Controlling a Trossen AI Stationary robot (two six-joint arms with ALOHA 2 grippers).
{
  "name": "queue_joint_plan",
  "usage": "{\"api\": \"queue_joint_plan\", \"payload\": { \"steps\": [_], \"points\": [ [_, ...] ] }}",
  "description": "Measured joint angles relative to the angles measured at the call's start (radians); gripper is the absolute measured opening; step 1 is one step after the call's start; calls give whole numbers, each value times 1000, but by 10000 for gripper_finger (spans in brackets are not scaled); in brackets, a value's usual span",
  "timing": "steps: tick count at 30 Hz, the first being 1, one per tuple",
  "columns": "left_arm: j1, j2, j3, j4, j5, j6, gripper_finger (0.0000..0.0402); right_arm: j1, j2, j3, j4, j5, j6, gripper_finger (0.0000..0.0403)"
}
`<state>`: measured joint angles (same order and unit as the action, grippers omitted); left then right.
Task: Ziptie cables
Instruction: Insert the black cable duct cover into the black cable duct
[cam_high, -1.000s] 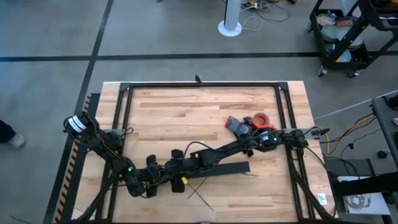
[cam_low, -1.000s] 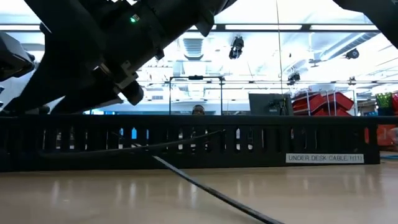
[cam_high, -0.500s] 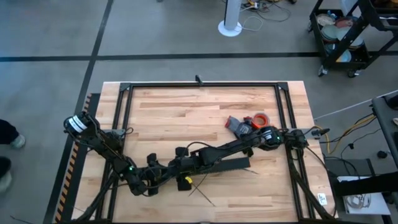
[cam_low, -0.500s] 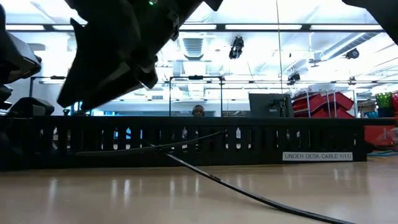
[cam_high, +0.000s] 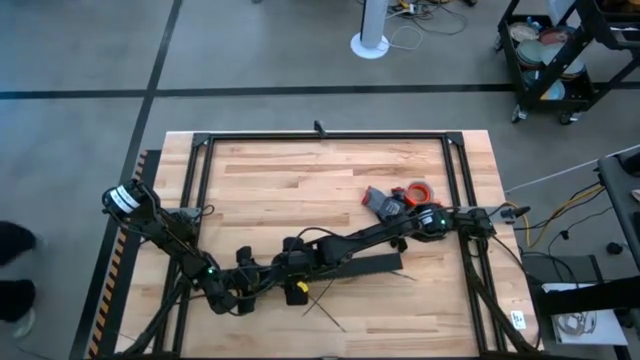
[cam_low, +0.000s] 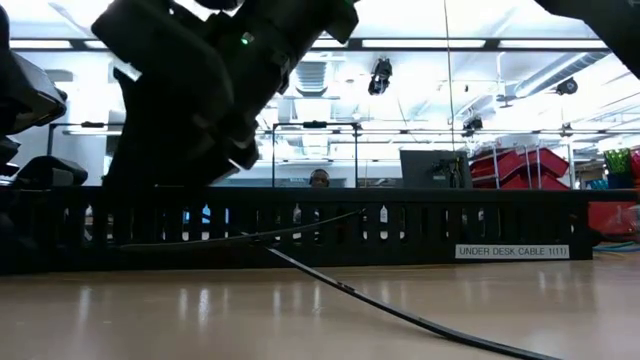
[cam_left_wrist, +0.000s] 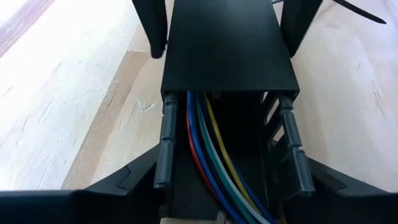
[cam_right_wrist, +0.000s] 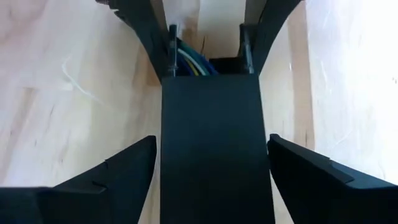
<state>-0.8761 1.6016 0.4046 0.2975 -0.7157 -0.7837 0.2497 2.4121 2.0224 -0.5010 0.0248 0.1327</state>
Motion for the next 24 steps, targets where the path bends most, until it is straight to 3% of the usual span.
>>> {"api": "queue_joint_plan", "payload": {
  "steps": [24],
  "points": [
    [0, -1, 1, 0, 18, 1, 234, -1, 17, 11, 51, -6, 1, 218]
  ]
}}
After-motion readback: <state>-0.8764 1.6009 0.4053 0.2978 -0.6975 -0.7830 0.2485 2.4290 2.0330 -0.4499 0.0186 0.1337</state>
